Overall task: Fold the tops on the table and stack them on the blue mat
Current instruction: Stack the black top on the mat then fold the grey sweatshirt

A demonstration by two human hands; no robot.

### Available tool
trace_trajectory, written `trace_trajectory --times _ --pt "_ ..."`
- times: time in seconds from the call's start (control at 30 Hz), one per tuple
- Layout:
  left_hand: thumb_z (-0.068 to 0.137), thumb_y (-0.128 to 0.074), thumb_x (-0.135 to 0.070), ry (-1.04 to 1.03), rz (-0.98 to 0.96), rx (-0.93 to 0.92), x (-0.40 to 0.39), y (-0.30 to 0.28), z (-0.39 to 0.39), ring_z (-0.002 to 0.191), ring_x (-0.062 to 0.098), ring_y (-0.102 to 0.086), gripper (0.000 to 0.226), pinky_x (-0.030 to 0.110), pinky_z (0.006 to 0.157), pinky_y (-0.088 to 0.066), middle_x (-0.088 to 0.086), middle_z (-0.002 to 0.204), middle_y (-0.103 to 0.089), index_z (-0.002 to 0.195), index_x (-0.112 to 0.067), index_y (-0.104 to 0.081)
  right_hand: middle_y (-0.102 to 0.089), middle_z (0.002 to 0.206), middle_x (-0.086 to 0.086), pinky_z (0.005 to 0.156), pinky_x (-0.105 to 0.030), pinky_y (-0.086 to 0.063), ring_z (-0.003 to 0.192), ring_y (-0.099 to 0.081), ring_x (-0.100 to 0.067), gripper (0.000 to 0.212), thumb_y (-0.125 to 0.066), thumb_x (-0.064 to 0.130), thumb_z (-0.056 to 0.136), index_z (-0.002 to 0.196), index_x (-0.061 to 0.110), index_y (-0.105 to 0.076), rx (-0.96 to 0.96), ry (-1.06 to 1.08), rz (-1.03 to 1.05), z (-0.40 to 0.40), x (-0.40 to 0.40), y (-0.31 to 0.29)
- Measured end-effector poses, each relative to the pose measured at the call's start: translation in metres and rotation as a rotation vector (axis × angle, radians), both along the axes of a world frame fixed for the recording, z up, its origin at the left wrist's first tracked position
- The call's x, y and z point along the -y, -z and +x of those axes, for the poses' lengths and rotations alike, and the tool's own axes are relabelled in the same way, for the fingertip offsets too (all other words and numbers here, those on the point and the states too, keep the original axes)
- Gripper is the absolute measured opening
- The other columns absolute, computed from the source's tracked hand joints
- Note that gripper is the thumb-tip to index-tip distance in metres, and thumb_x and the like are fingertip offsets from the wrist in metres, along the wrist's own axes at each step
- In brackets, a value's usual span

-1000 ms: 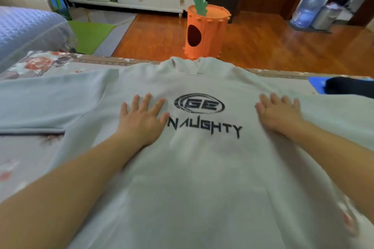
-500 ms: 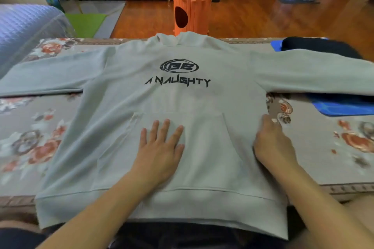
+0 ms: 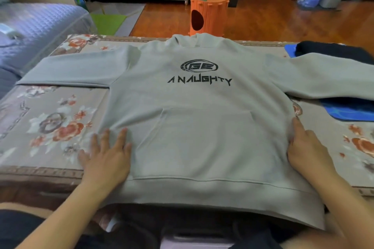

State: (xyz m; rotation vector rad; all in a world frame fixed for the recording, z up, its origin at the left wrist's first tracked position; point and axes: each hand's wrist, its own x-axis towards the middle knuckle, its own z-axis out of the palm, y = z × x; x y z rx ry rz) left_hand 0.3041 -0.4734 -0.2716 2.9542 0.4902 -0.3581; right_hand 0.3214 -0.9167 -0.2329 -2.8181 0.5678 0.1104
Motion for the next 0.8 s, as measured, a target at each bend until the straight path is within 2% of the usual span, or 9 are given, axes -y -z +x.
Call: trace_trajectory --times 0.07,0.13,0.23,0.37,0.47,0.53,0.6,0.7,0.8 --pt "0.104 -0.031 -0.034 -0.045 0.069 0.123 -0.007 -0.006 -0.004 0.138 0.048 -0.029 0.050 0.064 0.109 -0.030 0.017 0.158 -0.020 0.153 -0.037 -0.026 -0.048 0.114 -0.017 0.083 -0.046 -0.043 0.099 -0.053 -0.042 0.070 -0.040 0.015 0.095 0.159 0.030 -0.015 -0.015 -0.022 -0.013 -0.005 0.001 0.002" --pt "0.093 -0.044 -0.009 -0.011 0.089 0.216 -0.016 -0.008 -0.006 0.107 0.049 -0.048 0.052 0.059 0.085 -0.046 0.021 0.128 -0.034 0.144 -0.022 -0.043 -0.043 0.104 -0.011 0.079 -0.044 -0.042 0.091 -0.051 -0.039 0.070 -0.042 0.013 0.094 0.157 0.032 -0.020 -0.029 -0.048 -0.039 -0.007 0.006 0.002" --pt "0.090 -0.047 -0.003 0.060 0.144 0.151 -0.031 -0.016 -0.005 0.087 0.044 -0.051 0.037 0.051 0.066 -0.045 0.016 0.108 -0.031 0.125 -0.015 -0.047 -0.040 0.101 -0.007 0.079 -0.042 -0.044 0.089 -0.049 -0.036 0.064 -0.042 0.014 0.096 0.154 0.035 -0.028 -0.107 -0.066 -0.081 -0.006 0.013 0.000" --pt "0.098 -0.039 -0.018 0.066 0.365 -0.075 -0.030 -0.034 0.012 0.118 0.042 -0.049 0.035 0.050 0.085 -0.045 0.018 0.136 -0.031 0.132 -0.022 -0.038 -0.043 0.114 -0.008 0.081 -0.040 -0.048 0.100 -0.053 -0.033 0.057 -0.043 0.017 0.096 0.150 0.032 -0.033 -0.231 -0.094 -0.189 -0.002 0.008 -0.007" --pt "0.092 -0.039 -0.019 0.206 0.536 -0.031 -0.010 -0.047 0.036 0.119 0.041 -0.048 0.037 0.051 0.093 -0.043 0.015 0.130 -0.044 0.126 -0.016 -0.054 -0.035 0.138 -0.012 0.092 -0.045 -0.044 0.119 -0.039 -0.037 0.046 -0.046 0.019 0.095 0.140 0.026 -0.047 -0.168 -0.124 -0.310 0.018 -0.003 -0.017" --pt "0.091 -0.041 -0.019 0.297 0.414 0.084 0.008 -0.051 0.063 0.113 0.038 -0.051 0.035 0.048 0.089 -0.046 0.012 0.125 -0.050 0.122 -0.017 -0.059 -0.033 0.149 -0.013 0.103 -0.047 -0.039 0.131 -0.032 -0.040 0.049 -0.051 0.020 0.094 0.143 0.024 -0.049 -0.082 -0.191 -0.272 0.045 -0.016 -0.025" --pt "0.096 -0.045 -0.026 0.358 0.238 0.128 0.031 -0.052 0.097 0.119 0.033 -0.050 0.036 0.044 0.093 -0.047 0.007 0.132 -0.051 0.131 -0.024 -0.053 -0.035 0.152 -0.009 0.109 -0.044 -0.034 0.137 -0.032 -0.036 0.050 -0.053 0.027 0.097 0.147 0.026 -0.046 -0.064 -0.307 -0.220 0.081 -0.035 -0.034" --pt "0.101 -0.043 -0.031 0.389 -0.045 0.127 0.061 -0.049 0.146 0.128 0.030 -0.046 0.043 0.044 0.101 -0.043 0.005 0.142 -0.049 0.144 -0.026 -0.045 -0.034 0.154 -0.005 0.110 -0.040 -0.033 0.139 -0.030 -0.030 0.050 -0.048 0.032 0.102 0.151 0.028 -0.039 -0.093 -0.411 -0.128 0.137 -0.060 -0.048" --pt "0.103 -0.042 -0.035 0.407 -0.126 0.130 0.068 -0.041 0.204 0.130 0.029 -0.045 0.045 0.044 0.105 -0.041 0.006 0.144 -0.048 0.146 -0.025 -0.044 -0.038 0.150 -0.007 0.107 -0.041 -0.036 0.138 -0.033 -0.032 0.049 -0.046 0.032 0.103 0.151 0.026 -0.038 -0.082 -0.427 -0.140 0.195 -0.070 -0.055"
